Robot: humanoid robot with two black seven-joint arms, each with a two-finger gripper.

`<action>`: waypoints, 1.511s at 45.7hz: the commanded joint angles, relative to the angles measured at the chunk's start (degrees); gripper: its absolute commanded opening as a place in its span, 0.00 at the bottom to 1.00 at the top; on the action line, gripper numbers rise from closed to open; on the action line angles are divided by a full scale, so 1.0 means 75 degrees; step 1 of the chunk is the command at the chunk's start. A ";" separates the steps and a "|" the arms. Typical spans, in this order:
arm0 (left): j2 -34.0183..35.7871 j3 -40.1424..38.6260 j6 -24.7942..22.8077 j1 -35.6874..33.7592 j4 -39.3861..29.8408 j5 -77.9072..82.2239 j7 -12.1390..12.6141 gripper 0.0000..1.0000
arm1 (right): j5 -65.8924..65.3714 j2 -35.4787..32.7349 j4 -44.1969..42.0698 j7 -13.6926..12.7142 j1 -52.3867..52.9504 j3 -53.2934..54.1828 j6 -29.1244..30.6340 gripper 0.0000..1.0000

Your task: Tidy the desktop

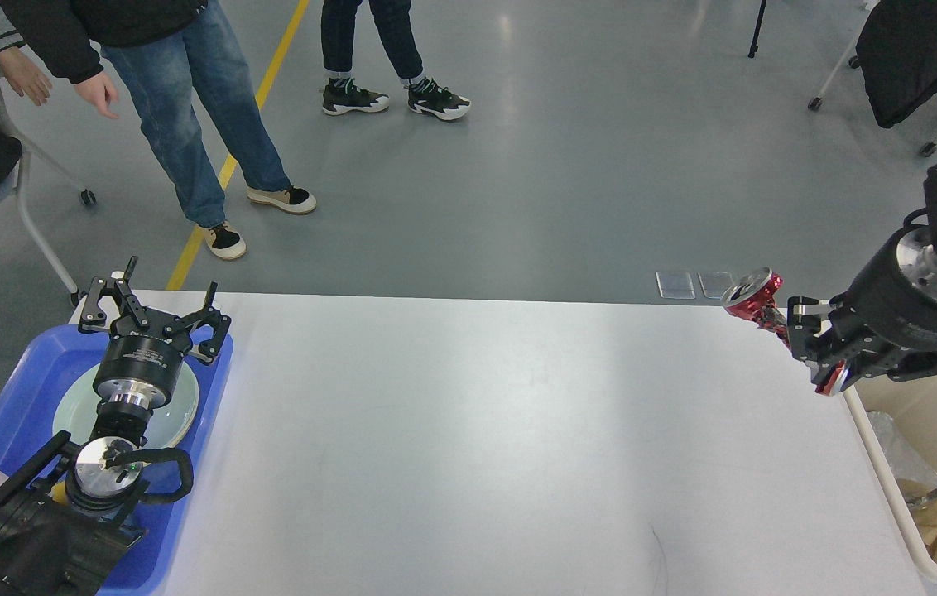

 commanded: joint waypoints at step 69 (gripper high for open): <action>0.0000 0.0000 0.0000 0.0000 0.0000 0.0000 0.0000 0.96 | 0.0243 0.0006 -1.1787 0.1147 -1.3877 0.3973 -0.5672 0.00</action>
